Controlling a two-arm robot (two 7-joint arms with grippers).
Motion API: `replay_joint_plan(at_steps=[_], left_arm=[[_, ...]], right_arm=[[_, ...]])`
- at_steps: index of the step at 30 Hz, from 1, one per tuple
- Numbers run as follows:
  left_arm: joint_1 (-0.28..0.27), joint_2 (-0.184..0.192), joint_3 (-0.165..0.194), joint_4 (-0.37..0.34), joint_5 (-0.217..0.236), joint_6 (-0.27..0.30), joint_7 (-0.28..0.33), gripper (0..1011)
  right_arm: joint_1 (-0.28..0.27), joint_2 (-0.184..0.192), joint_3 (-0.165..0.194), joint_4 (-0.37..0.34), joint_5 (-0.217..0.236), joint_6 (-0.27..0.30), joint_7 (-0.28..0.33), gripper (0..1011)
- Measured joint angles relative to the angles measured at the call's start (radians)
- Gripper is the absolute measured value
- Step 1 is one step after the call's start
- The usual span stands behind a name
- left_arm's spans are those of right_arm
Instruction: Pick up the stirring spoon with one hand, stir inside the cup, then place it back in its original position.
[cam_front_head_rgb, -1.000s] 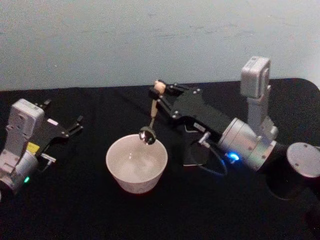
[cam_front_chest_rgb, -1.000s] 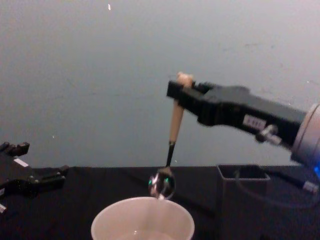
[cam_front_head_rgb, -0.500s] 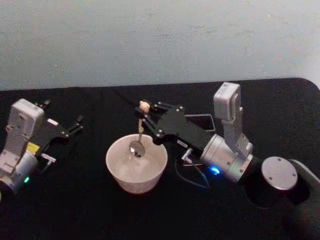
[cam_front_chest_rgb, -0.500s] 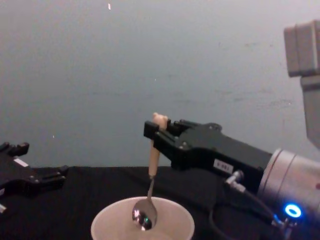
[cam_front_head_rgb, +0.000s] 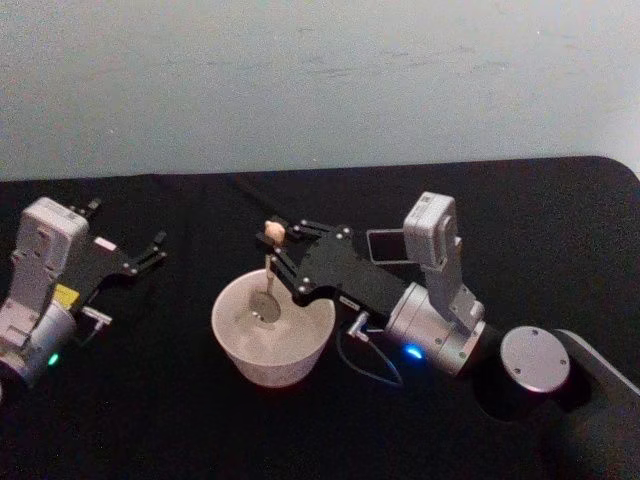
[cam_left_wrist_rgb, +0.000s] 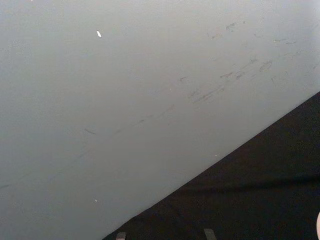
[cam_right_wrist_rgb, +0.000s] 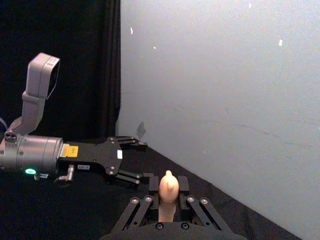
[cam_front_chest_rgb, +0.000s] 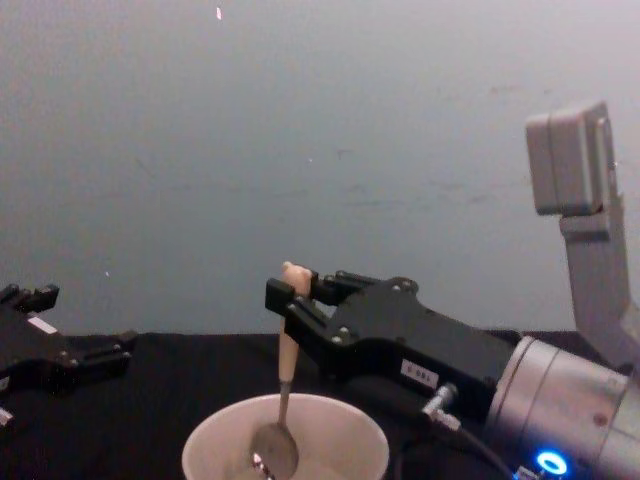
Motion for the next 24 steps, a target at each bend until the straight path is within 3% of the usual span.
replay_joint_plan(at_steps=[15,24], left_arm=[[0.000,0.000,0.000,0.000,0.000,0.000,0.000,1001],[0.000,0.000,0.000,0.000,0.000,0.000,0.000,1001]], right_arm=[[0.002,-0.009,0.011,0.020,-0.056,-0.015,-0.020,212],[-0.038,0.032,0.041,-0.043,-0.051,0.005,-0.020,212]])
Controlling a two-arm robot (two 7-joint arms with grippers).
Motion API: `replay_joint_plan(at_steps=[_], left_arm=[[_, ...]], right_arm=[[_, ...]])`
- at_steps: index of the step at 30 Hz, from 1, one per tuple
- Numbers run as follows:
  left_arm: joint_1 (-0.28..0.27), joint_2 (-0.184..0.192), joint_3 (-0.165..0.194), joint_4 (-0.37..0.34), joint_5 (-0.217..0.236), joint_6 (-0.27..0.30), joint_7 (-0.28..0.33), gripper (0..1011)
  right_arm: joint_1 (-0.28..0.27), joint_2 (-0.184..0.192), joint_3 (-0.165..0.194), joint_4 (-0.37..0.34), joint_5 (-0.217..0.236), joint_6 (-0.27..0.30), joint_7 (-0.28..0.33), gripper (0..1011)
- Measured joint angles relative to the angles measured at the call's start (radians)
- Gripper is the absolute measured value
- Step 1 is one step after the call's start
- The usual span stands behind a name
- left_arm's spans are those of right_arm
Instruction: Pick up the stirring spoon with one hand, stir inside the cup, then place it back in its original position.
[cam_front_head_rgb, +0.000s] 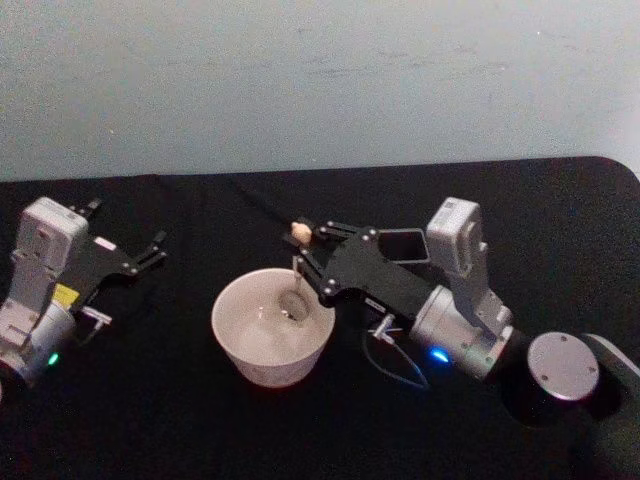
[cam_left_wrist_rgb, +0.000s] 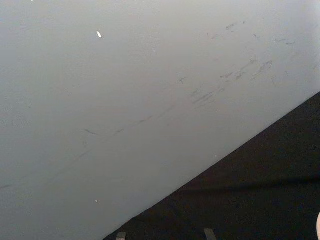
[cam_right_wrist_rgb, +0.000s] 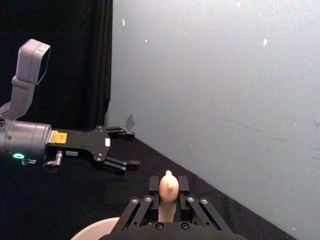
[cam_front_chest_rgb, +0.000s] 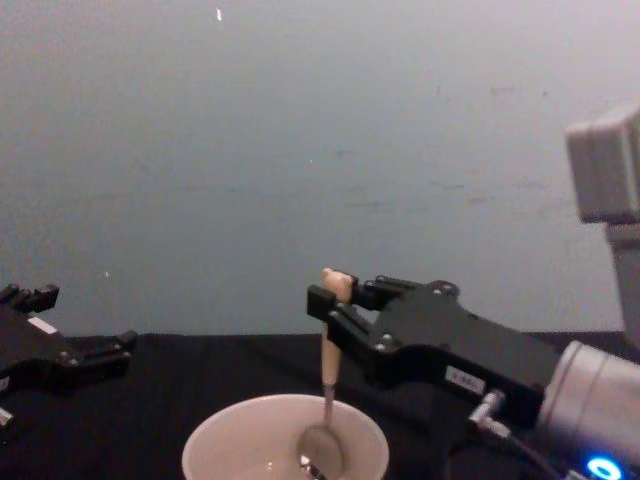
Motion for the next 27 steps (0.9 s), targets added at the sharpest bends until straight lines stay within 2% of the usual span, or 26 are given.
replay_joint_plan(at_steps=[7,13,21,27], left_arm=[[0.000,0.000,0.000,0.000,0.000,0.000,0.000,1001],[0.000,0.000,0.000,0.000,0.000,0.000,0.000,1001],[0.000,0.000,0.000,0.000,0.000,0.000,0.000,1001],[0.000,0.000,0.000,0.000,0.000,0.000,0.000,1001]], right_arm=[[-0.061,0.044,0.016,-0.098,0.043,0.027,0.024,212],[-0.084,0.058,-0.001,-0.133,0.058,0.034,0.047,212],[-0.080,0.042,-0.041,-0.124,0.048,0.033,0.055,212],[-0.041,0.003,-0.058,-0.070,0.020,0.012,0.037,212]])
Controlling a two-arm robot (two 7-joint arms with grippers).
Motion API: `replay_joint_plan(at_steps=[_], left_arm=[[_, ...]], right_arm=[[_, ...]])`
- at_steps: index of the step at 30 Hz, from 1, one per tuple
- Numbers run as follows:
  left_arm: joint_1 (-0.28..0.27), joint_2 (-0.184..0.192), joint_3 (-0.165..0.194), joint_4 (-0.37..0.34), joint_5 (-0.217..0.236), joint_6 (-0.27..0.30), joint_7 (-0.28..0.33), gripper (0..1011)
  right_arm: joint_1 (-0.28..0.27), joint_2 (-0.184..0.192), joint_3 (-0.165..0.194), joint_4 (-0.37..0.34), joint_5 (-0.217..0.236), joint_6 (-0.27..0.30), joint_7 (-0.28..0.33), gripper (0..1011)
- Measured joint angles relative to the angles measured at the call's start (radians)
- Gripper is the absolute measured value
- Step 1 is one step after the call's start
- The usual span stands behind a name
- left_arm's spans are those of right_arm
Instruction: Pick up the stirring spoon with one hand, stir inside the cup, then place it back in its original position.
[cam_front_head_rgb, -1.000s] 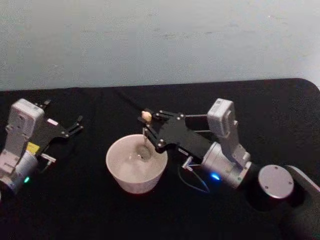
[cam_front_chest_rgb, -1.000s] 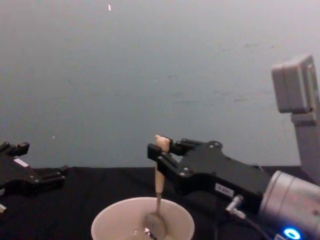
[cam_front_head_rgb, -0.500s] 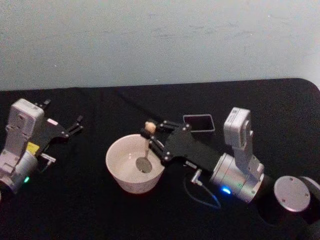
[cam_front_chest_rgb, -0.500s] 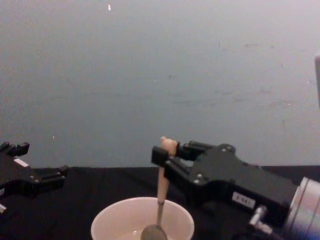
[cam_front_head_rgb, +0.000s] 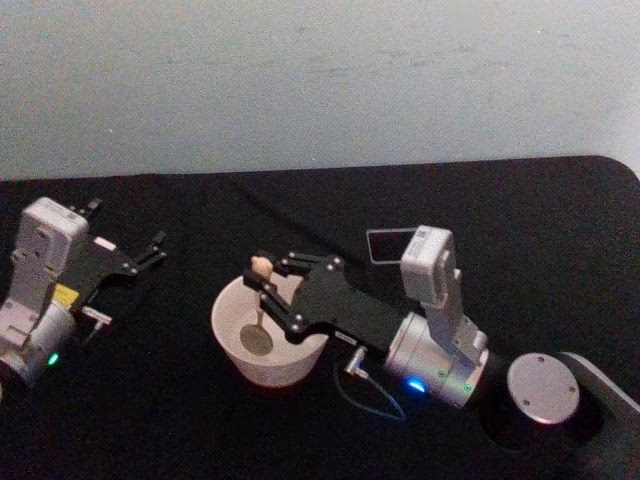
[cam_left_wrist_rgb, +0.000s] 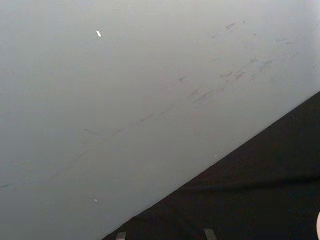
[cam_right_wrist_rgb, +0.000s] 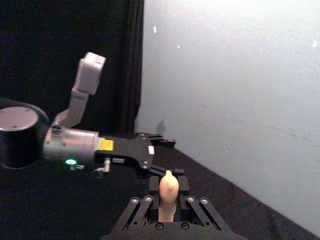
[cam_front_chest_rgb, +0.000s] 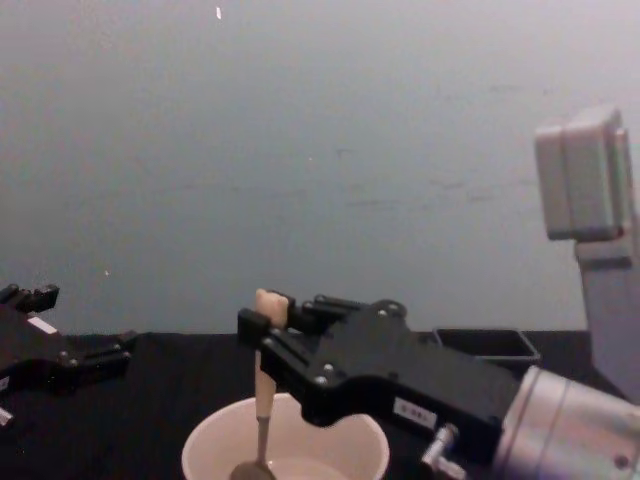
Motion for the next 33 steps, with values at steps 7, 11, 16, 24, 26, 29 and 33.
replay_joint_plan(at_steps=[7,11,16,24,26,29,33], left_arm=[[0.000,0.000,0.000,0.000,0.000,0.000,0.000,1001],[0.000,0.000,0.000,0.000,0.000,0.000,0.000,1001],[0.000,0.000,0.000,0.000,0.000,0.000,0.000,1001],[0.000,0.000,0.000,0.000,0.000,0.000,0.000,1001],[0.000,0.000,0.000,0.000,0.000,0.000,0.000,1001],[0.000,0.000,0.000,0.000,0.000,0.000,0.000,1002],[0.000,0.000,0.000,0.000,0.000,0.000,0.000,1001]], right_arm=[[0.036,-0.029,0.009,0.053,-0.020,-0.014,-0.031,212],[0.043,-0.033,0.020,0.070,-0.025,-0.016,-0.042,212],[0.043,-0.031,0.036,0.074,-0.028,-0.015,-0.052,212],[0.023,-0.010,0.057,0.051,-0.031,-0.008,-0.060,212],[0.012,0.002,0.064,0.035,-0.029,-0.004,-0.057,212],[-0.006,0.017,0.070,0.011,-0.021,0.002,-0.050,212],[-0.024,0.030,0.071,-0.016,-0.008,0.009,-0.037,212]])
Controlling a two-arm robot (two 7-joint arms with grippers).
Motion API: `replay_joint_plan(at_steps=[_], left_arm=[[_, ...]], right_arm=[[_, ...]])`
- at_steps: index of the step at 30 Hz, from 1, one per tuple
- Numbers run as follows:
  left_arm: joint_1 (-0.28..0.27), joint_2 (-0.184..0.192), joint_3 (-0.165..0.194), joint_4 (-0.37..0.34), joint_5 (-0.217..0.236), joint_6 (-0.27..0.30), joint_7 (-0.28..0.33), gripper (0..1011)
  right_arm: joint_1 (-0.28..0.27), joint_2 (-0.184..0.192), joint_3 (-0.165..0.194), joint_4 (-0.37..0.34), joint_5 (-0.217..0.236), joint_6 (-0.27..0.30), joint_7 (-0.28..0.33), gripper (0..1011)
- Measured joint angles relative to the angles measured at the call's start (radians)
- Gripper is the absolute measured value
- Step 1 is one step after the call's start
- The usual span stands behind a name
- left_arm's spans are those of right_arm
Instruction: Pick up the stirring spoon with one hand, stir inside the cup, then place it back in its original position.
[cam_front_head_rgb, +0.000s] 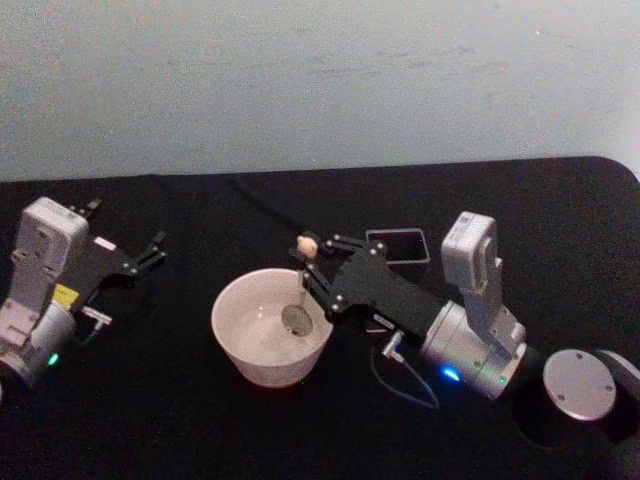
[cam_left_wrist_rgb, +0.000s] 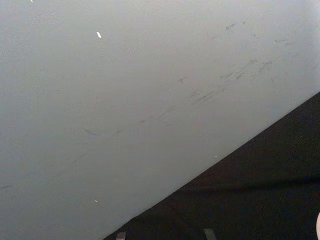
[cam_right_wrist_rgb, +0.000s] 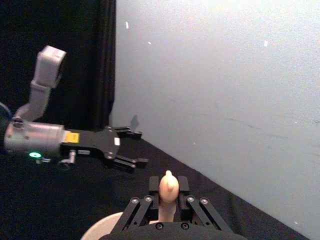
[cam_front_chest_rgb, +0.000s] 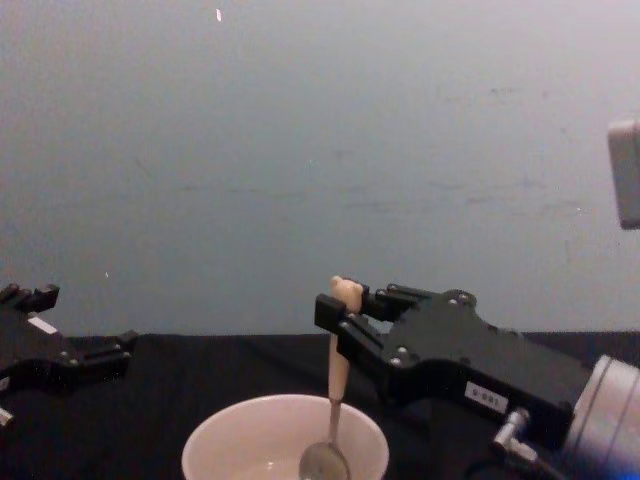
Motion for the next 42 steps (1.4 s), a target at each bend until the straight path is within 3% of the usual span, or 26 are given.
replay_joint_plan(at_steps=[9,20,28,42], left_arm=[[0.000,0.000,0.000,0.000,0.000,0.000,0.000,1001],[0.000,0.000,0.000,0.000,0.000,0.000,0.000,1001],[0.000,0.000,0.000,0.000,0.000,0.000,0.000,1001],[0.000,0.000,0.000,0.000,0.000,0.000,0.000,1001]], right_arm=[[-0.022,0.006,-0.029,-0.040,0.018,0.012,0.029,212],[0.036,-0.050,-0.060,0.042,-0.017,-0.012,0.009,212],[0.081,-0.084,-0.045,0.113,-0.044,-0.028,-0.029,212],[0.082,-0.080,-0.017,0.126,-0.062,-0.035,-0.042,212]])
